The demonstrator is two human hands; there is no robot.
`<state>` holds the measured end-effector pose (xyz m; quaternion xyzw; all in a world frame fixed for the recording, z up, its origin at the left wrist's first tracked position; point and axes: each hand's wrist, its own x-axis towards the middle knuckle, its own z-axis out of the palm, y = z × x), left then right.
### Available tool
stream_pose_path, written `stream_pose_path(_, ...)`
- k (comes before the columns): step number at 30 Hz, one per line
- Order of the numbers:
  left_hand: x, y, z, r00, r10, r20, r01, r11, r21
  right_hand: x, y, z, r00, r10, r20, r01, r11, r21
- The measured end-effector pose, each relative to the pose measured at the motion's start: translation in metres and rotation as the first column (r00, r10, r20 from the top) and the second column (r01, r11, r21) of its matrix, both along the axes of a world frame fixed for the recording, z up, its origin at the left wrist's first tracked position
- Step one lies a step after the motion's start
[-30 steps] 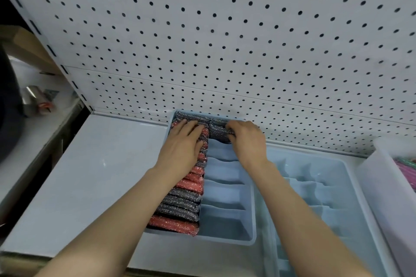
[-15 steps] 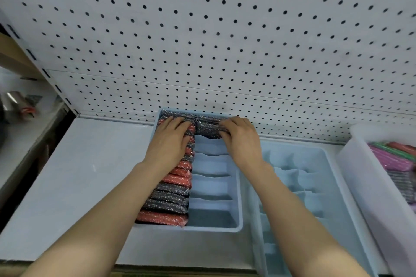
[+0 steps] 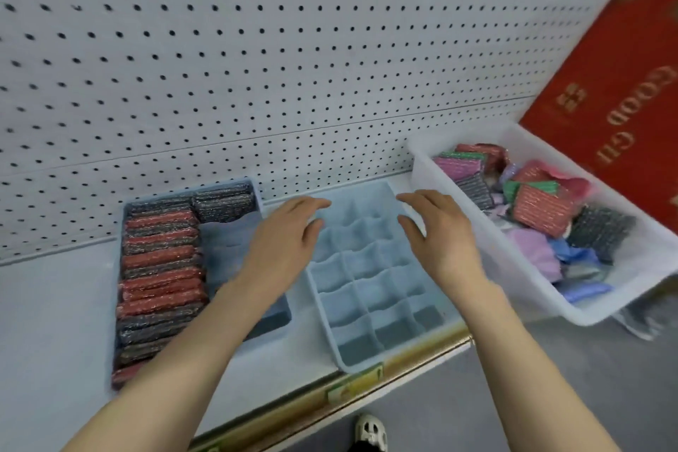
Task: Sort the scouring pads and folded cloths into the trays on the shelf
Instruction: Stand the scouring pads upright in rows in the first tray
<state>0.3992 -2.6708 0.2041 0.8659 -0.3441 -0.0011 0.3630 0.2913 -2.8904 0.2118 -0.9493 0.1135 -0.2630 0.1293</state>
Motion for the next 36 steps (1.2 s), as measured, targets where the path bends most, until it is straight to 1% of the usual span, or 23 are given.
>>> stream_pose_path(3, -0.005, -0.063, 0.014, 0.996, -0.082, 0.040, 0.082, 0.997, 0.007, -0.022, -0.065, 0.020, 0.996, -0.087, 0.021, 0.087, 0.996, -0.014)
stream_pose_path(4, -0.006, -0.086, 0.019, 0.992, -0.111, 0.056, 0.110, 0.994, 0.020, -0.027, -0.090, 0.025, 0.992, -0.127, 0.003, 0.127, 0.992, -0.019)
stream_pose_path(7, -0.007, -0.162, 0.028, 0.975, -0.193, 0.107, 0.184, 0.979, 0.090, -0.034, -0.165, 0.032, 0.968, -0.223, -0.114, 0.219, 0.974, -0.049)
stream_pose_path(9, -0.005, -0.212, 0.028, 0.970, -0.217, 0.108, 0.202, 0.969, 0.141, -0.033, -0.211, 0.031, 0.940, -0.248, -0.234, 0.236, 0.969, -0.078)
stream_pose_path(10, -0.005, -0.235, 0.026, 0.970, -0.222, 0.097, 0.204, 0.964, 0.172, -0.031, -0.231, 0.030, 0.900, -0.282, -0.333, 0.263, 0.960, -0.101)
stream_pose_path(11, -0.004, -0.256, 0.023, 0.971, -0.223, 0.087, 0.201, 0.957, 0.208, -0.030, -0.249, 0.028, 0.831, -0.312, -0.460, 0.284, 0.950, -0.131)
stream_pose_path(12, -0.003, -0.276, 0.020, 0.973, -0.220, 0.077, 0.195, 0.949, 0.247, -0.029, -0.264, 0.026, 0.758, -0.308, -0.575, 0.272, 0.950, -0.151)
stream_pose_path(13, -0.001, -0.293, 0.017, 0.974, -0.215, 0.065, 0.189, 0.940, 0.283, -0.028, -0.276, 0.021, 0.711, -0.270, -0.649, 0.232, 0.962, -0.147)
stream_pose_path(15, 0.005, -0.323, 0.010, 0.978, -0.208, 0.024, 0.186, 0.913, 0.363, -0.027, -0.292, 0.010, 0.685, -0.182, -0.705, 0.140, 0.983, -0.118)
stream_pose_path(17, 0.010, -0.346, 0.004, 0.979, -0.204, 0.001, 0.182, 0.875, 0.448, -0.026, -0.303, 0.004, 0.695, -0.122, -0.709, 0.091, 0.993, -0.081)
stream_pose_path(20, 0.013, -0.367, -0.003, 0.983, -0.183, -0.012, 0.163, 0.842, 0.514, -0.023, -0.318, 0.013, 0.692, -0.020, -0.722, 0.103, 0.992, 0.071)
stream_pose_path(23, 0.012, -0.371, -0.009, 0.986, -0.164, -0.038, 0.159, 0.833, 0.531, -0.017, -0.335, 0.027, 0.759, 0.052, -0.648, 0.108, 0.973, 0.204)
stream_pose_path(25, 0.012, -0.369, -0.010, 0.985, -0.155, -0.077, 0.172, 0.841, 0.512, -0.013, -0.344, 0.036, 0.819, 0.057, -0.571, 0.131, 0.950, 0.284)
stream_pose_path(27, 0.016, -0.368, -0.004, 0.984, -0.144, -0.106, 0.176, 0.879, 0.442, -0.007, -0.350, 0.043, 0.851, 0.057, -0.523, 0.146, 0.929, 0.339)
stream_pose_path(29, 0.023, -0.369, 0.005, 0.989, -0.139, -0.059, 0.151, 0.916, 0.373, -0.002, -0.355, 0.045, 0.862, 0.069, -0.502, 0.144, 0.917, 0.372)
stream_pose_path(31, 0.032, -0.375, 0.008, 0.989, -0.148, 0.001, 0.138, 0.922, 0.363, 0.002, -0.357, 0.044, 0.871, 0.074, -0.485, 0.135, 0.914, 0.382)
stream_pose_path(33, 0.038, -0.382, 0.003, 0.985, -0.172, -0.004, 0.158, 0.897, 0.412, 0.004, -0.355, 0.039, 0.877, 0.076, -0.474, 0.126, 0.917, 0.379)
stream_pose_path(36, 0.042, -0.395, -0.005, 0.976, -0.208, -0.065, 0.208, 0.800, 0.563, 0.006, -0.353, 0.031, 0.886, 0.065, -0.459, 0.141, 0.906, 0.400)
